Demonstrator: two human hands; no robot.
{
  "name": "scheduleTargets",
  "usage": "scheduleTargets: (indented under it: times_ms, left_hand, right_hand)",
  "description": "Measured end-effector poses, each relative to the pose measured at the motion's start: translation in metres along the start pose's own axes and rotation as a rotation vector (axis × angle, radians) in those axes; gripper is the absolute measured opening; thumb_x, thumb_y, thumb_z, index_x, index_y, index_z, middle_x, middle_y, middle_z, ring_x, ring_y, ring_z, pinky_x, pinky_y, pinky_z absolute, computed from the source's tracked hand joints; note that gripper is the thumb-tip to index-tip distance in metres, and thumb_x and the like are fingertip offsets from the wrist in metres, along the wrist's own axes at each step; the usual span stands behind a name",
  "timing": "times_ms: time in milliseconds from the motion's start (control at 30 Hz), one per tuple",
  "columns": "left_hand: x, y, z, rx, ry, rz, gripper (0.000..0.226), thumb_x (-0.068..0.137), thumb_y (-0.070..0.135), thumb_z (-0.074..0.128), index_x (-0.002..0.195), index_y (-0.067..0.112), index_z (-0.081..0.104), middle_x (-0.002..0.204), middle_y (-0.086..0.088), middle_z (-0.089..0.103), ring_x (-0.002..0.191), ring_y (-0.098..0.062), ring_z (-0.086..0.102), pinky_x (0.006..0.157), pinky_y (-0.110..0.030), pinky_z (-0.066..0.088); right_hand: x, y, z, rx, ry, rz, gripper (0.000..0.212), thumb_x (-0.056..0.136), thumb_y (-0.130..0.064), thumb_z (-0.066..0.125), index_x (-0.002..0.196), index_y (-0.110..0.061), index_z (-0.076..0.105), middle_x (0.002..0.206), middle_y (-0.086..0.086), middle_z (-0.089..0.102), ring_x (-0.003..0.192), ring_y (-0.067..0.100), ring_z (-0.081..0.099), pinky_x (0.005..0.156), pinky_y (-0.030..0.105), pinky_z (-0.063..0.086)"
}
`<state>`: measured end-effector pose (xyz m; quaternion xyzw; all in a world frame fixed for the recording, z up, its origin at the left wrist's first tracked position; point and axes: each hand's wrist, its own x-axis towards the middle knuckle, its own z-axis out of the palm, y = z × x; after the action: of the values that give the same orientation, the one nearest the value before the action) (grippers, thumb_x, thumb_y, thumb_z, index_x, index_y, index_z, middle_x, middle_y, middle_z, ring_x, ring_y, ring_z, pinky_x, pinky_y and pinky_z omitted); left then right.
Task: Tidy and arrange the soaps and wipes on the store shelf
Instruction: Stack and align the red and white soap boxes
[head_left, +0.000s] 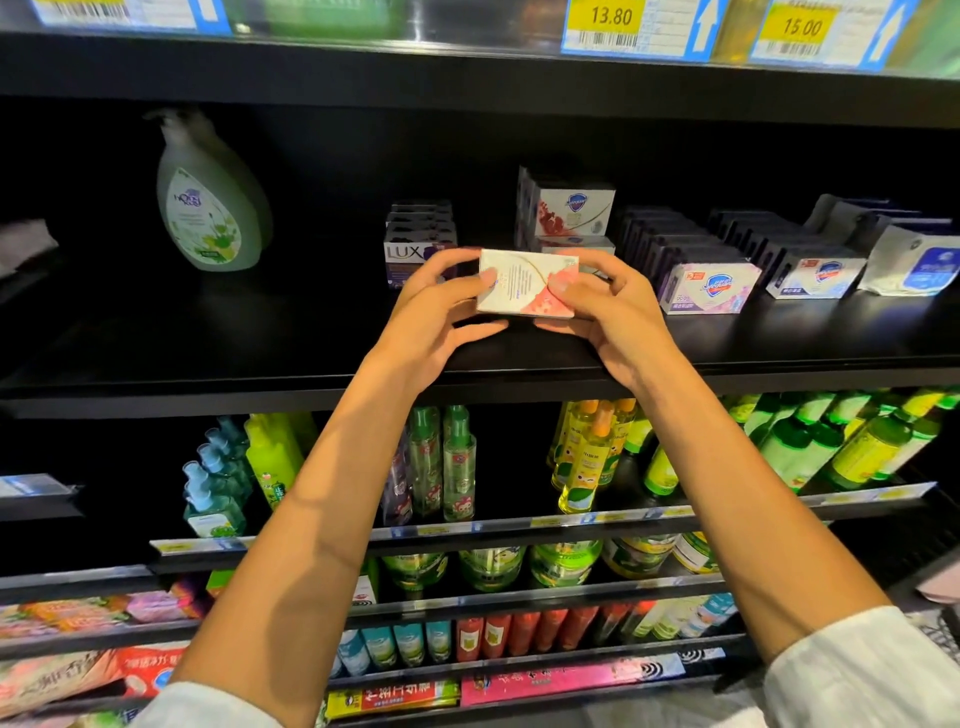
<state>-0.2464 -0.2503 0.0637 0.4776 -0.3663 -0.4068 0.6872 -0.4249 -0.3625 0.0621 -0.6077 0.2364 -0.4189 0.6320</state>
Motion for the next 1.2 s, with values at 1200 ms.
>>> scheduleTargets:
  times_ms: [1200]
  left_hand:
    - [0.002, 0.002, 0.006, -0.027, 0.032, -0.046, 0.048, 0.103, 0.038, 0.062, 0.133, 0.002, 0.06, 0.126, -0.016, 0.071, 0.11, -0.029, 0.074, 0.099, -0.047, 0.059]
  right_hand:
    - [0.001, 0.004, -0.003, 0.004, -0.035, -0.103, 0.026, 0.095, -0.002, 0.071, 0.121, 0.0, 0.068, 0.119, 0.02, 0.071, 0.119, 0.03, 0.069, 0.102, 0.054, 0.056]
